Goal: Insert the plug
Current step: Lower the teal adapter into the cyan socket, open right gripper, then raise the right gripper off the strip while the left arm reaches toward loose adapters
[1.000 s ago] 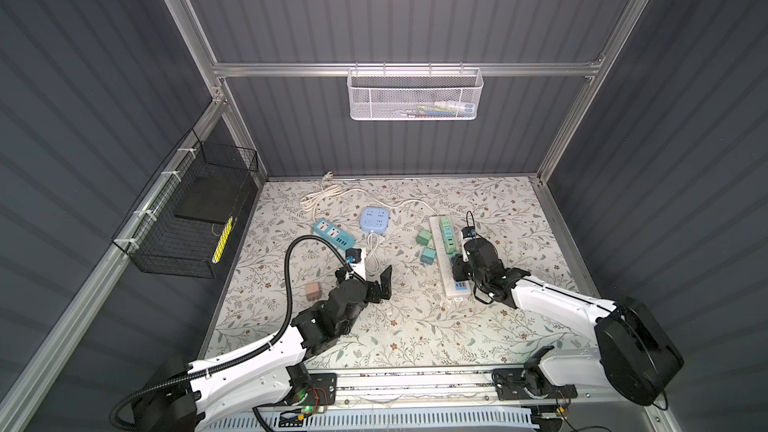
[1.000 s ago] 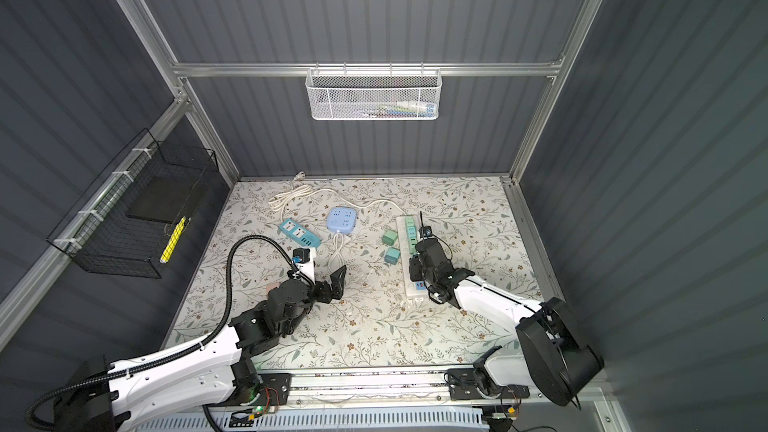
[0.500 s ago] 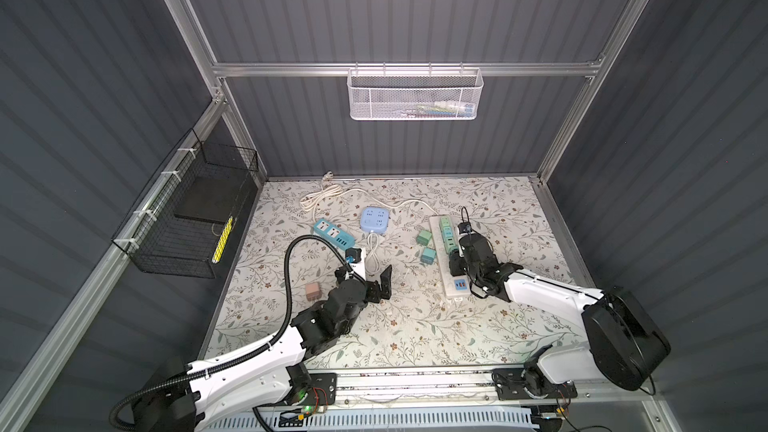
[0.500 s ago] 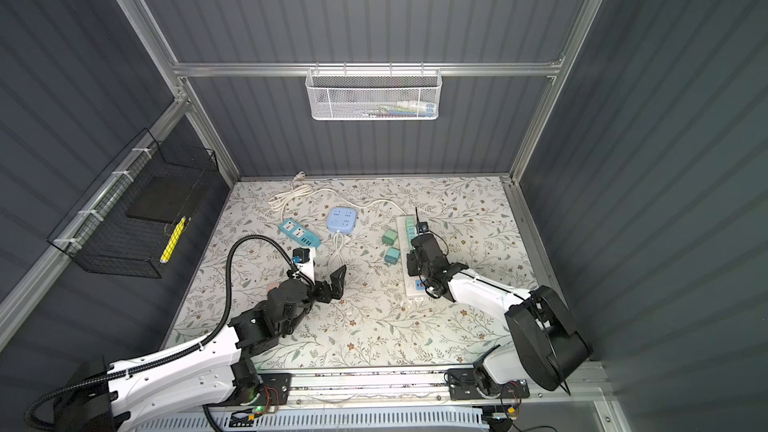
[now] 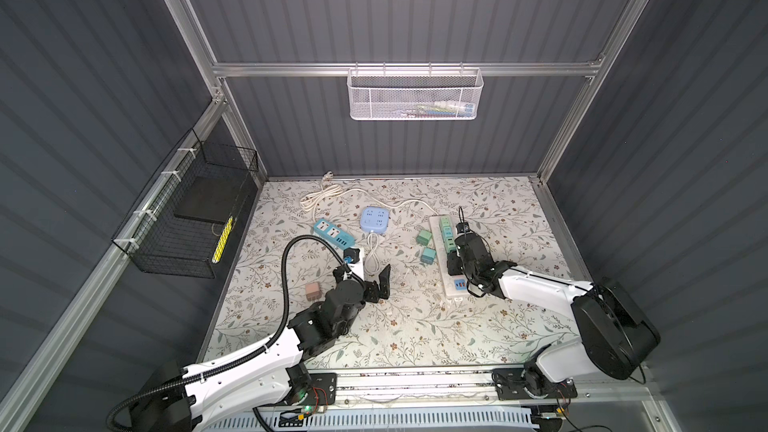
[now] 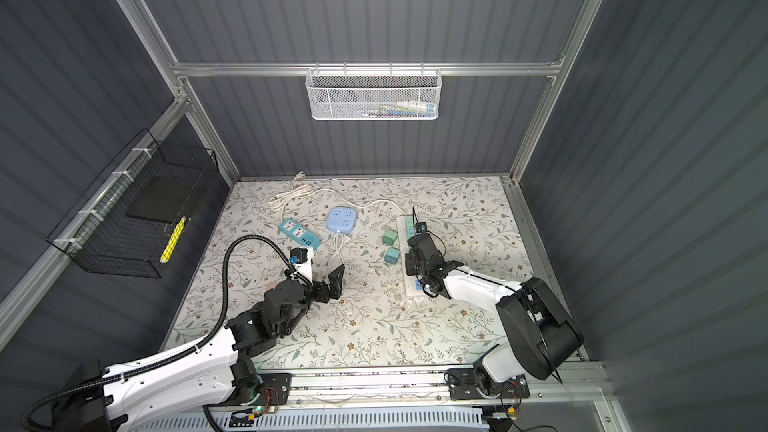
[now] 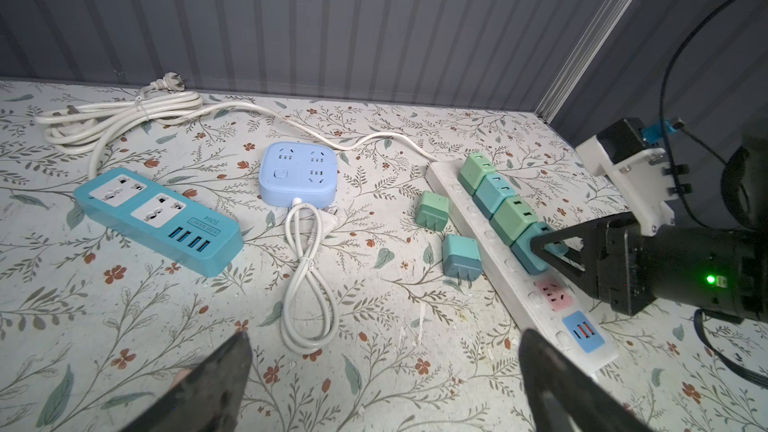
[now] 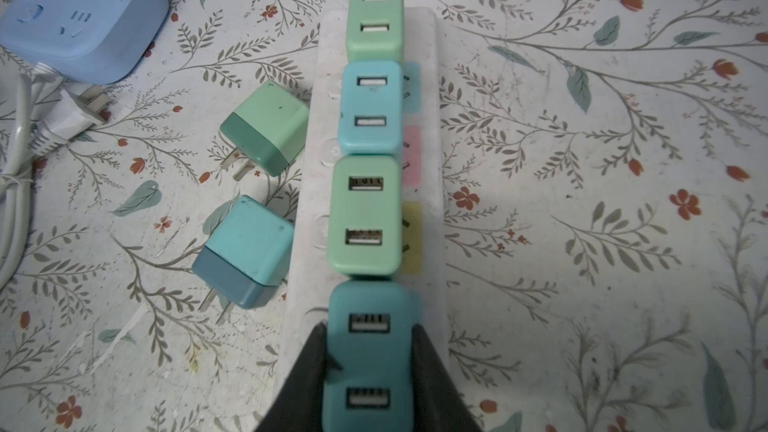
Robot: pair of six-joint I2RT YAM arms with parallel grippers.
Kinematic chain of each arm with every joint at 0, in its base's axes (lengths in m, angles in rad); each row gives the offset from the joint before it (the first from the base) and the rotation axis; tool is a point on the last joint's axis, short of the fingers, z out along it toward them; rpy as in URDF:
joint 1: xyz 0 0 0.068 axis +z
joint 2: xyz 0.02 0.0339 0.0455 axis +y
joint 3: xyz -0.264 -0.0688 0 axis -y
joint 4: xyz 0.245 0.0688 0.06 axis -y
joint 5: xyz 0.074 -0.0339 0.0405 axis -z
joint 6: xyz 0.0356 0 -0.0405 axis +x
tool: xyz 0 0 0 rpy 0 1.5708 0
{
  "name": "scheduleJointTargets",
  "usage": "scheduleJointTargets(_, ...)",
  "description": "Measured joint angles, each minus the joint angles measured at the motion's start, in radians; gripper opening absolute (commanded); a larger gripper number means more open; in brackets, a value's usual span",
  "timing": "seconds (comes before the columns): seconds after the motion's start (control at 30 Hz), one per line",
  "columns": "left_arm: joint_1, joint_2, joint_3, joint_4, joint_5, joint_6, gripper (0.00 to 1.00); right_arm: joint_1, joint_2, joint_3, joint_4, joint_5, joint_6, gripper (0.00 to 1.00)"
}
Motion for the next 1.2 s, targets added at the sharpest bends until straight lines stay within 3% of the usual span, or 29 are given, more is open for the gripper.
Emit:
scheduleJointTargets(0.27,0.0,-0.023,-0.026,-0.001,-0.012,0.0,1.0,0.016,0.048,0.031,0.024,0.03,0.02,0.19)
scheduleJointTargets(0.47,0.0,-0.048,-0.032,-0.02,-0.012,0.0,1.0,0.027,0.05,0.05,-0.016,0.04,0.039,0.45)
scheduleJointTargets(0.6,0.0,-0.087,-0.032,-0.043,-0.012,0.001,1.0,0.033,0.006,0.054,-0.137,-0.004,0.048,0.58)
scheduleJointTargets(0.83,0.0,-0.111,-0.031,-0.082,-0.012,-0.001,1.0,0.002,-0.089,0.163,-0.22,-0.045,0.034,0.62)
scheduleJointTargets(1.2,0.0,-0.027,0.004,-0.123,-0.011,-0.005,1.0,-0.087,-0.029,0.211,-0.249,-0.065,0.021,0.6)
